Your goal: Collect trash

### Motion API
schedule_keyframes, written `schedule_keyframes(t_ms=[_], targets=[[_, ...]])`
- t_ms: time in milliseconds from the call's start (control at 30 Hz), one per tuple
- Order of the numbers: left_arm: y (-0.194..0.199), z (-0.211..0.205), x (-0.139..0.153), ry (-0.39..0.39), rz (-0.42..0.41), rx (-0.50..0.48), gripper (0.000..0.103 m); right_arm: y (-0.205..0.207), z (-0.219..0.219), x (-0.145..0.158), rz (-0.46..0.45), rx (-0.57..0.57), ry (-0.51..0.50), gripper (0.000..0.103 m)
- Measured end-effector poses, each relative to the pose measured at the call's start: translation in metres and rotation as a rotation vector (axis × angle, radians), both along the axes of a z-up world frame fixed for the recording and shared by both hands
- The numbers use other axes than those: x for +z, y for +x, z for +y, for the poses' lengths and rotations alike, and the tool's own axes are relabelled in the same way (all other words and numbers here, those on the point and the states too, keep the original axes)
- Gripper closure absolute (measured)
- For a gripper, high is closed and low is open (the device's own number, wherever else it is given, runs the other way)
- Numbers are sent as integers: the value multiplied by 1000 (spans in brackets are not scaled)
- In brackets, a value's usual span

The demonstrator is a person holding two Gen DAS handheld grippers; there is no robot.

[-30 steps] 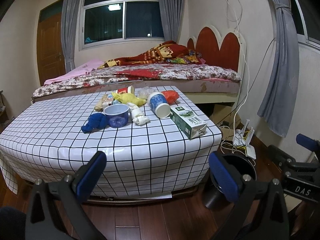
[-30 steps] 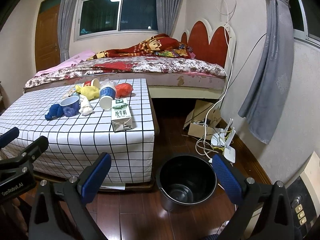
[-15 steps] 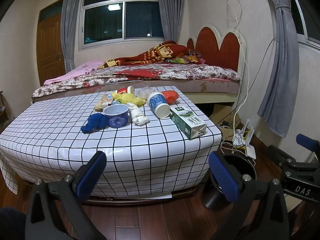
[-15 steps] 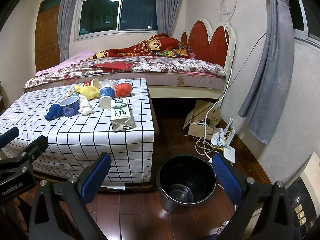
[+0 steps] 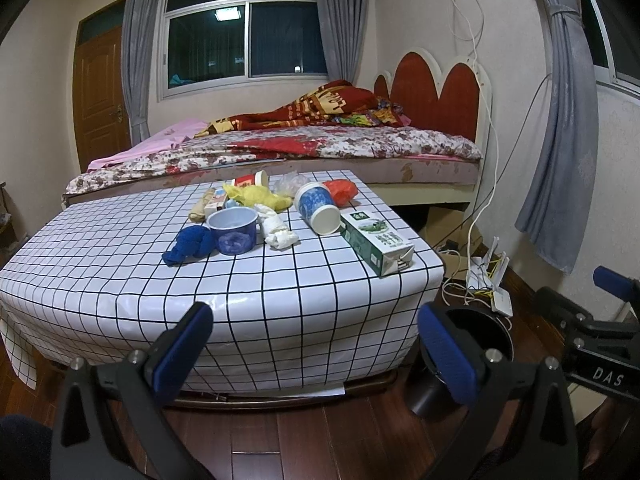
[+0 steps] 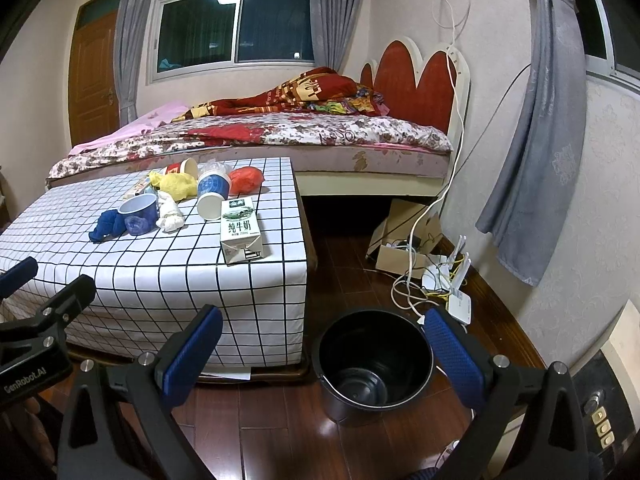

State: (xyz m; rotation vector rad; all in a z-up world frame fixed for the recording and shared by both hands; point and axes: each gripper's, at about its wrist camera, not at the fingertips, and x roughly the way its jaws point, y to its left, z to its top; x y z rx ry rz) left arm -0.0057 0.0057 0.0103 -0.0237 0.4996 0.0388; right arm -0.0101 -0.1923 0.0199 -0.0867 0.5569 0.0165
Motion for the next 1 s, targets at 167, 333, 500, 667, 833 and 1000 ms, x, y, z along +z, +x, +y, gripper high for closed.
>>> schedule_keyframes(t_ms=[167,333,500,667,833,1000], targets=[[0,0,0,-1,4,-3,1,0,-1,0,3,-3,0,1],[0,-2,-5,-1,13,-12,1,0,-4,-2,6,-11,6,1],[0,-3,-6,1,17,-12,1,-1,-6,-4,7,-14,8,1],[0,-3,-6,0,13,-12,1,-1,-7,-5,8,-13,7,1],[5,3,-7,-2,13,0,1,1,-8,-9,22,-7,10,1],[18,16,-8,-2,22,14,1,15,-5,-17,57,47,38,1]])
